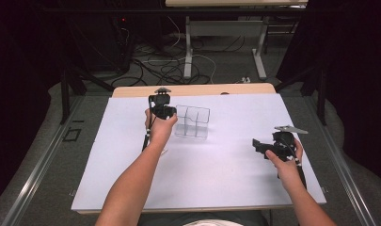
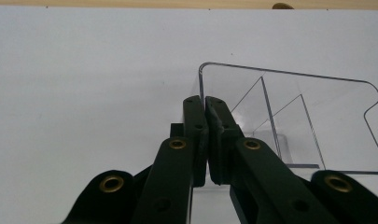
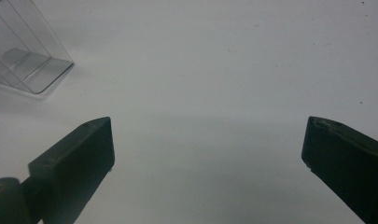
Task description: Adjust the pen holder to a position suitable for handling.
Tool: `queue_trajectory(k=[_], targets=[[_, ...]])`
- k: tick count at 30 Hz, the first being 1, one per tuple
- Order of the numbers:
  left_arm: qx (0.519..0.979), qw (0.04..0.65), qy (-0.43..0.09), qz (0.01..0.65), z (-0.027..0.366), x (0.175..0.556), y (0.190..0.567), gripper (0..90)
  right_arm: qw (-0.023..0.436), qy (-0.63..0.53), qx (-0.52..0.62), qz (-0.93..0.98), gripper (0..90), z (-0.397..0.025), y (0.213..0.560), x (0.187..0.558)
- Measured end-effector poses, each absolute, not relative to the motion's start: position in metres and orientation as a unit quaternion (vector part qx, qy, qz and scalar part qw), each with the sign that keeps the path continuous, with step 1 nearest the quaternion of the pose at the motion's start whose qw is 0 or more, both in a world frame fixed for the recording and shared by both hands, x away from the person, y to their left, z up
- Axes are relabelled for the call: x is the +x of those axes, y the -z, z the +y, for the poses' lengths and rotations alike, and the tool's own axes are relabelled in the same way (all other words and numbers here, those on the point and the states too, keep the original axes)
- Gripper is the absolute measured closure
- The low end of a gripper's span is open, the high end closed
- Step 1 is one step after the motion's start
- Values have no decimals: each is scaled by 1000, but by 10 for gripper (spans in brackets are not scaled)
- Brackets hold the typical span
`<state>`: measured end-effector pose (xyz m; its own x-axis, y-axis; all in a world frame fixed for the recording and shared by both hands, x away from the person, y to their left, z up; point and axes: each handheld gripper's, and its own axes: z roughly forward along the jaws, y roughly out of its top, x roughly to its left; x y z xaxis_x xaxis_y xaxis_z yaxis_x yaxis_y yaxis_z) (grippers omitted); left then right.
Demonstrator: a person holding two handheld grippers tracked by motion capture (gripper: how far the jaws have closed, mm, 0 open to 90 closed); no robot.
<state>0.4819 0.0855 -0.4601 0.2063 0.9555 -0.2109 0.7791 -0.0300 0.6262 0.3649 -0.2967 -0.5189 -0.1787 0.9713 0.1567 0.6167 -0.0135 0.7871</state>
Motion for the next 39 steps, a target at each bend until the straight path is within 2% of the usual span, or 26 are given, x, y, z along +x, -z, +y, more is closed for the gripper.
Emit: queue_trajectory(k=[32,39], targets=[[707,332,-109,614,93,440,464,870,223,-387,601,662,23,-297,520,366],[703,345,-82,617,90,436,464,858,222,-386,602,663,24,-297,521,367]])
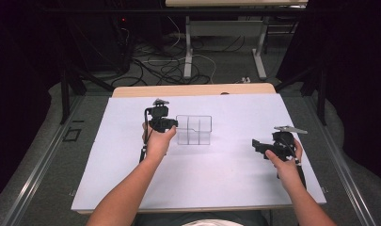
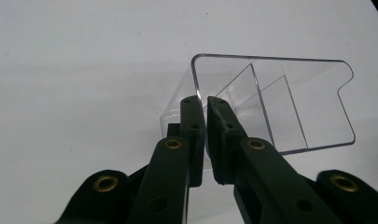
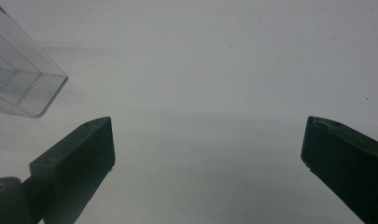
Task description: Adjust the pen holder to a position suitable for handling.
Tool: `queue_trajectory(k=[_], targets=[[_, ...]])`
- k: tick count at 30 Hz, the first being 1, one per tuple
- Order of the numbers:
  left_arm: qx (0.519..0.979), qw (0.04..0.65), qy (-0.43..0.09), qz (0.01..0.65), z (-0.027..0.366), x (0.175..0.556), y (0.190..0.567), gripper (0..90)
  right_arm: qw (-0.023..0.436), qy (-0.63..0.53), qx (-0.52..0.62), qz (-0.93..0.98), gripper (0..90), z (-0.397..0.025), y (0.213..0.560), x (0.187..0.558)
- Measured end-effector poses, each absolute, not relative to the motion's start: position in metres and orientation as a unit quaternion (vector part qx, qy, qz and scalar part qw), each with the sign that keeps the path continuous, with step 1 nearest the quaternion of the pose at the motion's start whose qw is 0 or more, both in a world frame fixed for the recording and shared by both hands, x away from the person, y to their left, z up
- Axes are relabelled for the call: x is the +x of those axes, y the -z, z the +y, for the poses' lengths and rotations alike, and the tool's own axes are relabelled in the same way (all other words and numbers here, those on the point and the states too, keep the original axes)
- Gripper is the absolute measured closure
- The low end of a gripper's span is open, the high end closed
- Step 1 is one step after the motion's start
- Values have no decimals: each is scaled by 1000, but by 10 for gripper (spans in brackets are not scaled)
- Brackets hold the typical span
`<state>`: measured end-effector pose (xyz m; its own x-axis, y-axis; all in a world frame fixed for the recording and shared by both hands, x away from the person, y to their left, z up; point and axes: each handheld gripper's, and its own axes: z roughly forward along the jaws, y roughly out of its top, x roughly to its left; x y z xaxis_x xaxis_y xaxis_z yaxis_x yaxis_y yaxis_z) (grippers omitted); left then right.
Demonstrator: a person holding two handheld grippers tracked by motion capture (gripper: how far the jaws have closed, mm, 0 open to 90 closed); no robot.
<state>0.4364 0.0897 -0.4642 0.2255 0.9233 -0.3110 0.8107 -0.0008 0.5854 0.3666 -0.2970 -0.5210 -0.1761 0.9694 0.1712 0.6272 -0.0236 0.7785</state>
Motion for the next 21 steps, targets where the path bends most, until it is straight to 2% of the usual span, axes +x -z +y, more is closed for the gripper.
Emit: queue_trajectory(k=[21], targets=[[710,363,-64,600,80,428,465,833,221,-384,598,667,25,-296,522,367]])
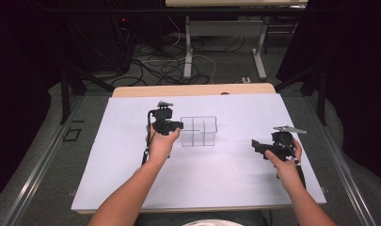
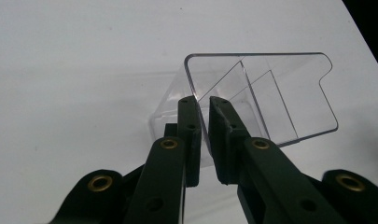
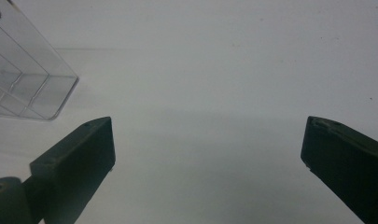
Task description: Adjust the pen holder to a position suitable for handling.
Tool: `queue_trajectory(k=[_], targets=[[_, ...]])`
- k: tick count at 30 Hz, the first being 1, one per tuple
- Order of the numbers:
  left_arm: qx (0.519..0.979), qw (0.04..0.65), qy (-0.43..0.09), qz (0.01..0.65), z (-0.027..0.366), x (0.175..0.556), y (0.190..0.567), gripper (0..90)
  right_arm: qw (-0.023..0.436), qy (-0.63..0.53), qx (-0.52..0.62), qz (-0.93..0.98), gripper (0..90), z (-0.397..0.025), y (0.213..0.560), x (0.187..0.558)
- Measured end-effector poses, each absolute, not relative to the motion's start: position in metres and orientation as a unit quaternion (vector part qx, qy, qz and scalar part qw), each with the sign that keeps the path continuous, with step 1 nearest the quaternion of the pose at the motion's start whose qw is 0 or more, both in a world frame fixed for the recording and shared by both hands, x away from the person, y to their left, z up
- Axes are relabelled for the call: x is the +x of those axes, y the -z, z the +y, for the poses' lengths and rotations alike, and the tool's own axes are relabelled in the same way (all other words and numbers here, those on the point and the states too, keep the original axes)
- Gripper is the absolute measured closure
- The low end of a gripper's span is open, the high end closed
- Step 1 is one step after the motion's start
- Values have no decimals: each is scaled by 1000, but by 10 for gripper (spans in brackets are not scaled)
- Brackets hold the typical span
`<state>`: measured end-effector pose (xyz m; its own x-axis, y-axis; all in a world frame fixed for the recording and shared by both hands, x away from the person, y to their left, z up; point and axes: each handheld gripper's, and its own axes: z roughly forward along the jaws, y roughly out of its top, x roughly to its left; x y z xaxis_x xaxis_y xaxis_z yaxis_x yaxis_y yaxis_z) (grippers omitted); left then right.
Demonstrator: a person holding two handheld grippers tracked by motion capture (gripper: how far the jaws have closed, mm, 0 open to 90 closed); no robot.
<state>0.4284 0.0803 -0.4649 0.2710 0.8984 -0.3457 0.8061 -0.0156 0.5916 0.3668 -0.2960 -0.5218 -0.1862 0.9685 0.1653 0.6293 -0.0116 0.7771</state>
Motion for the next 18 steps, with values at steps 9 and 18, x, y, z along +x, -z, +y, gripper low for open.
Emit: queue_trajectory(k=[9,18], targets=[[711,381,-48,589,86,428,464,776,220,-384,599,667,25,-296,522,367],[721,412,-53,554,103,417,463,643,223,-384,595,670,27,-296,521,366]])
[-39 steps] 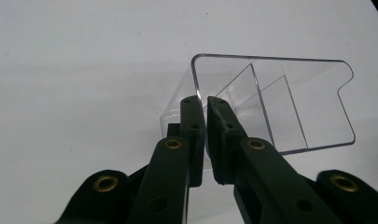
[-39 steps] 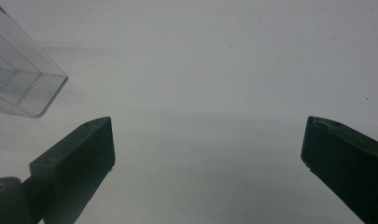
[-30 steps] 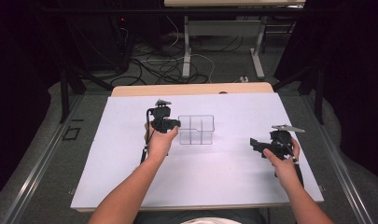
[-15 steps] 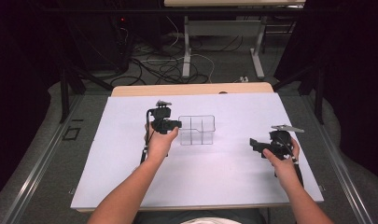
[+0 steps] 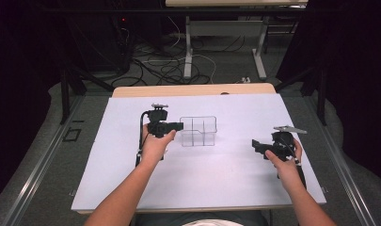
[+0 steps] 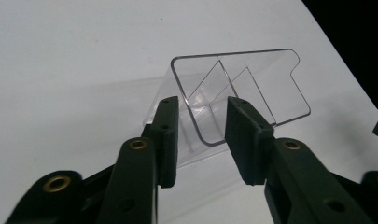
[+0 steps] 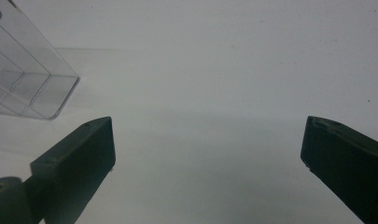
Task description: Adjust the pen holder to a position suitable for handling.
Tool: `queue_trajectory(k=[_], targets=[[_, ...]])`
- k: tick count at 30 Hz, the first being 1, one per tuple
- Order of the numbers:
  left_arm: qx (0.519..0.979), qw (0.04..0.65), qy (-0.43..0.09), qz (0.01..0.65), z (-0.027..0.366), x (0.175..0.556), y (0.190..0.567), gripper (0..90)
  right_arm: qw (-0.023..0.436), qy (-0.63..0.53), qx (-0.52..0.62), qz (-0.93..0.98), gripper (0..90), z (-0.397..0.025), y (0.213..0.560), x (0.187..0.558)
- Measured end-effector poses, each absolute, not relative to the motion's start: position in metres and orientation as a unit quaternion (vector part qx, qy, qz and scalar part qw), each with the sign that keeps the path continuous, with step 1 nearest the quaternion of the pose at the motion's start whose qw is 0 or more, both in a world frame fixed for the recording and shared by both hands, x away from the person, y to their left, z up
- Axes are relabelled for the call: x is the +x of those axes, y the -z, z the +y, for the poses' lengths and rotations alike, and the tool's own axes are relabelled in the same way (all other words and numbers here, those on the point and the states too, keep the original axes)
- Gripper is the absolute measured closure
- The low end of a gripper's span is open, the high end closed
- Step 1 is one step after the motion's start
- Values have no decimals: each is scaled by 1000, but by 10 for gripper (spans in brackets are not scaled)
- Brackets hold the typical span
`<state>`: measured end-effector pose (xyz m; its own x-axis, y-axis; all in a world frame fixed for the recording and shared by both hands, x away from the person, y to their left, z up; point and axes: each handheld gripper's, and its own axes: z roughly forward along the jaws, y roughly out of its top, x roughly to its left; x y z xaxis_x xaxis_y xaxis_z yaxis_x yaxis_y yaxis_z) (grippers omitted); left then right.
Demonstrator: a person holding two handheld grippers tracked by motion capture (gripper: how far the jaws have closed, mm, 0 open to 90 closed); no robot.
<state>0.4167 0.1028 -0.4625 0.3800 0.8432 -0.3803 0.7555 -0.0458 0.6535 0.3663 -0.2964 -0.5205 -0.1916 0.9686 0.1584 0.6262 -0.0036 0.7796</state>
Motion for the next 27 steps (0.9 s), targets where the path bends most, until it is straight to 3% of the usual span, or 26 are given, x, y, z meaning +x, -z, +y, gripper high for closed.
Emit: queue_trajectory(k=[21,22,27], targets=[[720,464,-103,506,165,393,470,350,222,-380,596,672,39,-294,522,367],[722,466,-129,495,170,391,472,319,221,-379,596,673,40,-294,522,367],[716,466,-145,499,185,386,473,272,222,-379,593,674,40,-295,522,367]])
